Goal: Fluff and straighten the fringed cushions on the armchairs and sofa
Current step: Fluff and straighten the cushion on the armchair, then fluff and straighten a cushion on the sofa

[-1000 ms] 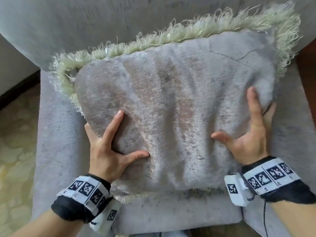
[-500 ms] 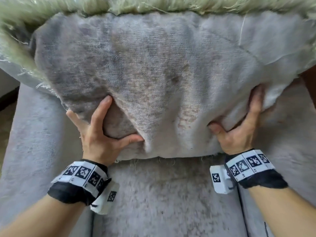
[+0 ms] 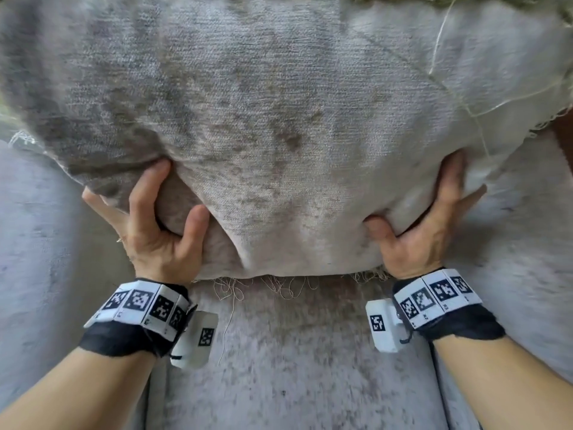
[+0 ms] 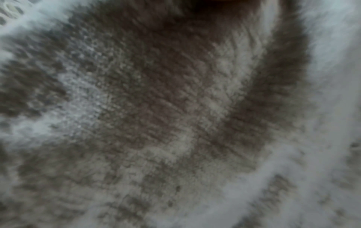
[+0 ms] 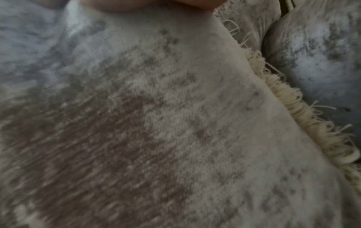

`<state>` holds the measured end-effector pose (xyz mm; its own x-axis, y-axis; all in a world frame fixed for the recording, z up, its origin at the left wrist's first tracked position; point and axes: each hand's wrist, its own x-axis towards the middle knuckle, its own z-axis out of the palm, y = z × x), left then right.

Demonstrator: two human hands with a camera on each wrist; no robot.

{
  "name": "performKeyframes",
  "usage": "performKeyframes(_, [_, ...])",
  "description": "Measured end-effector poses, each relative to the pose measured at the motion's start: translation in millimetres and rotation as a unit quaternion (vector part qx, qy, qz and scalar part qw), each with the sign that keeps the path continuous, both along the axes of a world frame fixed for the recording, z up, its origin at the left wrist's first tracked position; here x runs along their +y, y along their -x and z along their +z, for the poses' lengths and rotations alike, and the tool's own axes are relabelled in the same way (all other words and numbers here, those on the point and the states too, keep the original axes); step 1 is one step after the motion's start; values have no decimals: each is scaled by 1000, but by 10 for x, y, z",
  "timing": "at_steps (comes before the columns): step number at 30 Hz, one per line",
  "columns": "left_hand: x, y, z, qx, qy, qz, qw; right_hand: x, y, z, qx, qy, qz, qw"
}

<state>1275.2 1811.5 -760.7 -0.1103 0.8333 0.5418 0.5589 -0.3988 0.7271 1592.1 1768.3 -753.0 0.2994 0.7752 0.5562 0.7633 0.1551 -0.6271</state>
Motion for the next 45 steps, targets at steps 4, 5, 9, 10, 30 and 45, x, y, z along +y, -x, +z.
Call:
performKeyframes(4, [-87, 92, 63, 23, 41, -3, 999, -124, -39, 67, 12, 32, 5, 999])
performKeyframes(5, [-138, 100, 127, 27, 55, -2, 998, -169, -46, 112, 13, 39, 7, 999])
performKeyframes(9, [-391, 52, 450, 62, 47, 42, 996, -410, -52, 377, 1, 49, 11, 999])
performKeyframes(10, [-439, 23, 554, 59, 53, 59, 995, -478, -48, 475, -1, 52, 3, 999])
performKeyframes(30, [-1050, -766, 1941, 124, 63, -119, 983, -1340, 108, 1930, 49, 155, -69, 984])
performKeyframes(45, [-2601, -4045, 3776, 418, 93, -579, 694, -3925, -1696, 3907, -26, 471, -192, 861])
